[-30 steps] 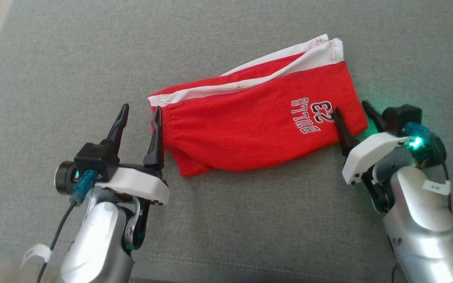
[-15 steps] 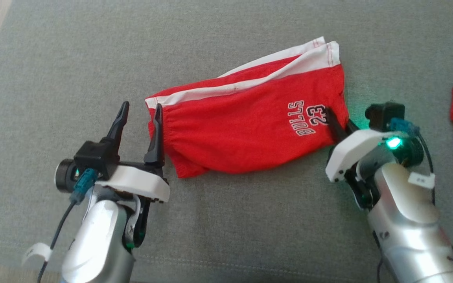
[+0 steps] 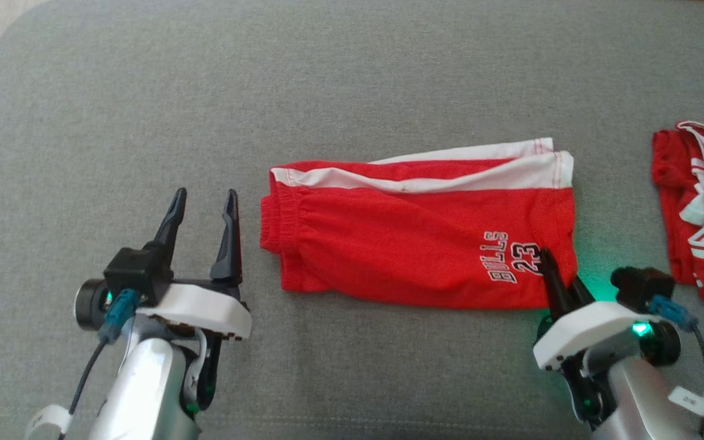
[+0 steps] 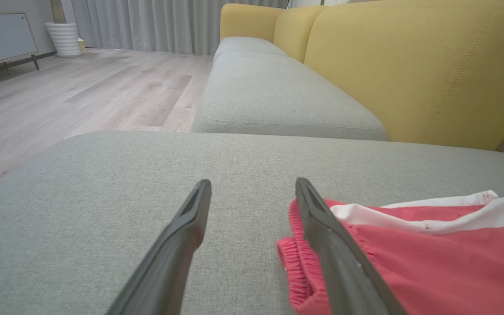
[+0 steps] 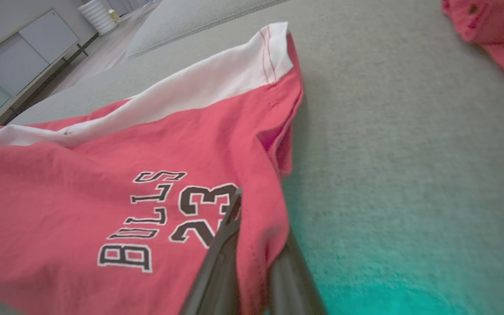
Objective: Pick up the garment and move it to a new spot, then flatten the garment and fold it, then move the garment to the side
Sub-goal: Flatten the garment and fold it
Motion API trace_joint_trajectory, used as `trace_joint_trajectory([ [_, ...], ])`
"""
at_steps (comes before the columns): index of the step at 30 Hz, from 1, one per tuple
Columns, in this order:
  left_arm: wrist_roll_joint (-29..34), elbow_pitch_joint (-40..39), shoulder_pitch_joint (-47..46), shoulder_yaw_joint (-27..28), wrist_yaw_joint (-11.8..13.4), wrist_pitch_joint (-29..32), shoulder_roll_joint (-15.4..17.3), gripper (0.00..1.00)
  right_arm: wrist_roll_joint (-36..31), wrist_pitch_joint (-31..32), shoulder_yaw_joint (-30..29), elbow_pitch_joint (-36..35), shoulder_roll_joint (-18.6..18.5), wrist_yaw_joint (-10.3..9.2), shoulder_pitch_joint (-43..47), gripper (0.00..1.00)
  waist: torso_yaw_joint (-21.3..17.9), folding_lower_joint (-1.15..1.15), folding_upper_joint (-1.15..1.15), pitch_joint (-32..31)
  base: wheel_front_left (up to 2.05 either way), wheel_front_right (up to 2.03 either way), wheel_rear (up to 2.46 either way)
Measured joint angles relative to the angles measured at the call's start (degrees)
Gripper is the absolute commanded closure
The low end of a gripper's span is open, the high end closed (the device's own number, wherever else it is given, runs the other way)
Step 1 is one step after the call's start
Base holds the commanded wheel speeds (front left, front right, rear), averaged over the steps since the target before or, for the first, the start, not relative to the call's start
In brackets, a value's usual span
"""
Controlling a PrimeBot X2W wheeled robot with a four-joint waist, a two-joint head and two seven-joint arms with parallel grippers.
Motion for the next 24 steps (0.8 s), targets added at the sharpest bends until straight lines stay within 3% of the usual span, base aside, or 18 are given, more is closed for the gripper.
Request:
trace_joint_trajectory([
  [12,-0.3,0.2,1.6,0.2,0.0,0.0,0.3,0.00,-1.1,4.7,-0.7,-8.0,0.3,0.00,2.9,1.00,-0.9,0.00,0.00,-2.0,0.00,0.00,0.00],
  [19,-0.4,0.7,1.6,-1.0,-0.3,0.0,0.3,0.00,-2.3,10.9,10.5,-14.3,0.2,0.00,-3.8,1.00,0.4,0.00,0.00,-3.4,0.00,0.00,0.00],
  [24,-1.0,1.3,1.6,-1.3,-0.3,0.0,0.1,0.00,2.8,11.8,21.5,-13.4,0.1,0.00,-9.5,1.00,2.5,0.00,0.00,-3.6,0.00,0.00,0.00],
])
